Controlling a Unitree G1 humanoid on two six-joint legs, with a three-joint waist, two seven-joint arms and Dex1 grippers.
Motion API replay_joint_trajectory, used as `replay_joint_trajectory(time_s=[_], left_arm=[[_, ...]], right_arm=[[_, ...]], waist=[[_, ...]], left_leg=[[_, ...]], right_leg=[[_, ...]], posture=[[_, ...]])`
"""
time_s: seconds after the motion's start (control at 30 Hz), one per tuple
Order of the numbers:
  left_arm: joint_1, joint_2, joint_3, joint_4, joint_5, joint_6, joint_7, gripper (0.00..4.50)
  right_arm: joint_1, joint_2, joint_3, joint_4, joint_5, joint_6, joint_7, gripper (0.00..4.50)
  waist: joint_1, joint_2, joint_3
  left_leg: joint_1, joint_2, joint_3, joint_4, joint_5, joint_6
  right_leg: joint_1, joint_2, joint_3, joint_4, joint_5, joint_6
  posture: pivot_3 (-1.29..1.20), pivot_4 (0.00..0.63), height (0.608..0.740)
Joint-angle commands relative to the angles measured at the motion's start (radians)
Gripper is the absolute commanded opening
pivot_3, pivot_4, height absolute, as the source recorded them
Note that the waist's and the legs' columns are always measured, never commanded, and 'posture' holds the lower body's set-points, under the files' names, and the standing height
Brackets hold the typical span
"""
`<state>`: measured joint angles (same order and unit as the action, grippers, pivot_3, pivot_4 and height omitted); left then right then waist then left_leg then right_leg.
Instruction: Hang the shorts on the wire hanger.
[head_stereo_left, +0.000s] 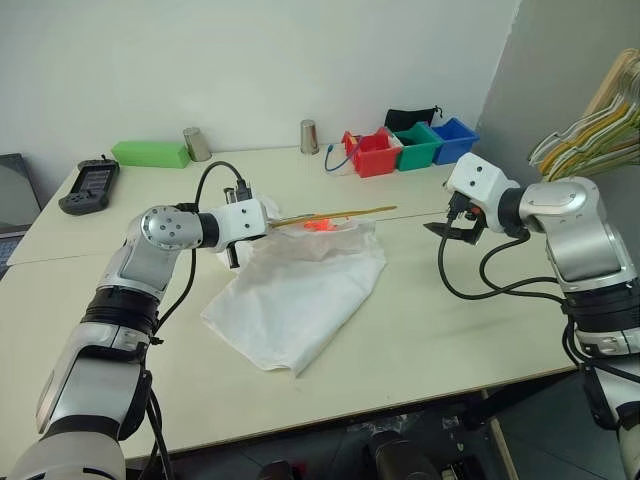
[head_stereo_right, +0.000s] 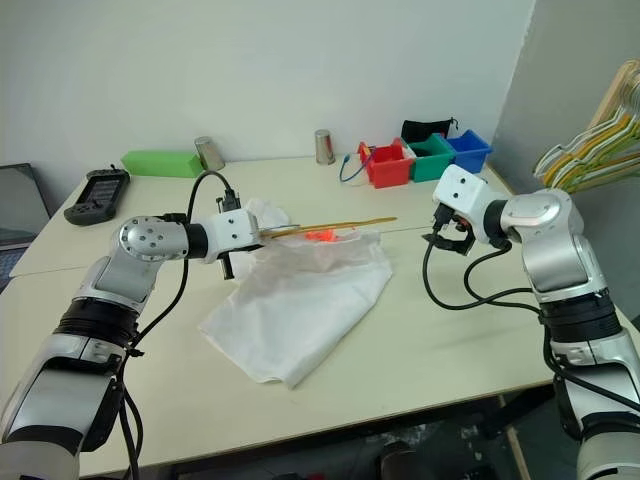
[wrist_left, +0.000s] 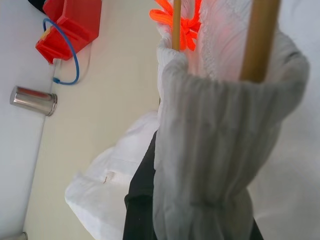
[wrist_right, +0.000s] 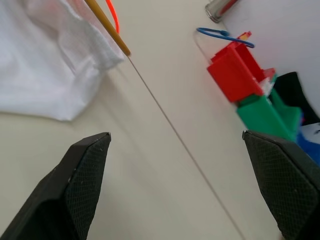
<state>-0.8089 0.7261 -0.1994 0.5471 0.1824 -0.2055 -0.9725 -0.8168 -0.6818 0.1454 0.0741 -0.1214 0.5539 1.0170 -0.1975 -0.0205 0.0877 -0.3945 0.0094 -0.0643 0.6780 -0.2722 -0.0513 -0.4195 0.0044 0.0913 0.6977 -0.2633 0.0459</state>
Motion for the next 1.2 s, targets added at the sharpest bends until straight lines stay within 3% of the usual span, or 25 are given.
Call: replay_joint_trajectory(time_s=[0.03, 0.23, 0.37, 0.57, 0.87, 1.13, 1.2], left_arm=[[0.005, 0.020, 0.068, -0.095, -0.094, 0.067, -0.044, 0.00], [0.082, 0.077, 0.152, -0.243, -0.260, 0.282, -0.174, 0.00], [0.139, 0.111, 0.180, -0.316, -0.307, 0.342, -0.197, 0.00], [0.195, 0.139, 0.211, -0.392, -0.329, 0.391, -0.177, 0.00], [0.217, 0.146, 0.222, -0.425, -0.333, 0.408, -0.166, 0.00], [0.206, 0.137, 0.212, -0.413, -0.331, 0.400, -0.163, 0.00], [0.200, 0.133, 0.208, -0.407, -0.329, 0.396, -0.162, 0.00]], right_arm=[[0.001, 0.026, -0.035, 0.085, 0.088, 0.050, 0.024, 4.47], [-0.115, 0.175, -0.035, 0.356, 0.233, 0.127, 0.125, 4.47], [-0.191, 0.246, -0.024, 0.546, 0.255, 0.073, 0.162, 4.47], [-0.247, 0.292, 0.012, 0.631, 0.275, 0.016, 0.285, 4.47], [-0.279, 0.352, 0.021, 0.767, 0.230, -0.067, 0.201, 4.47], [-0.271, 0.345, 0.026, 0.804, 0.210, -0.108, 0.181, 2.46], [-0.269, 0.336, 0.020, 0.800, 0.214, -0.104, 0.180, 2.13]], waist=[[0.000, 0.000, -0.001], [-0.025, 0.001, -0.011], [-0.032, 0.002, -0.014], [-0.016, 0.002, -0.016], [0.014, 0.002, -0.017], [0.031, 0.002, -0.017], [0.031, 0.002, -0.017]], left_leg=[[0.000, 0.000, 0.000, 0.000, 0.000, 0.000], [0.000, 0.000, -0.001, 0.000, 0.000, 0.000], [0.000, 0.001, -0.002, -0.001, 0.000, 0.000], [0.000, 0.001, -0.005, -0.001, 0.000, 0.000], [0.002, 0.000, -0.006, 0.000, 0.000, 0.000], [0.002, -0.001, -0.006, 0.000, 0.000, 0.000], [0.003, -0.001, -0.006, 0.000, 0.000, 0.000]], right_leg=[[0.000, 0.000, 0.000, 0.000, 0.000, 0.000], [0.000, 0.001, 0.000, 0.000, 0.000, 0.000], [0.000, 0.001, -0.002, -0.001, 0.000, 0.000], [0.002, -0.001, -0.004, -0.001, 0.000, 0.000], [0.004, -0.001, -0.005, -0.001, -0.001, 0.001], [0.005, -0.002, -0.005, -0.001, -0.001, 0.001], [0.005, -0.002, -0.005, 0.000, -0.001, 0.000]], posture=[[-0.13, 0.000, 0.740], [-0.12, 0.000, 0.740], [-0.10, 0.000, 0.740], [-0.04, 0.000, 0.740], [-0.02, 0.000, 0.740], [-0.03, 0.000, 0.740], [-0.03, 0.000, 0.740]])
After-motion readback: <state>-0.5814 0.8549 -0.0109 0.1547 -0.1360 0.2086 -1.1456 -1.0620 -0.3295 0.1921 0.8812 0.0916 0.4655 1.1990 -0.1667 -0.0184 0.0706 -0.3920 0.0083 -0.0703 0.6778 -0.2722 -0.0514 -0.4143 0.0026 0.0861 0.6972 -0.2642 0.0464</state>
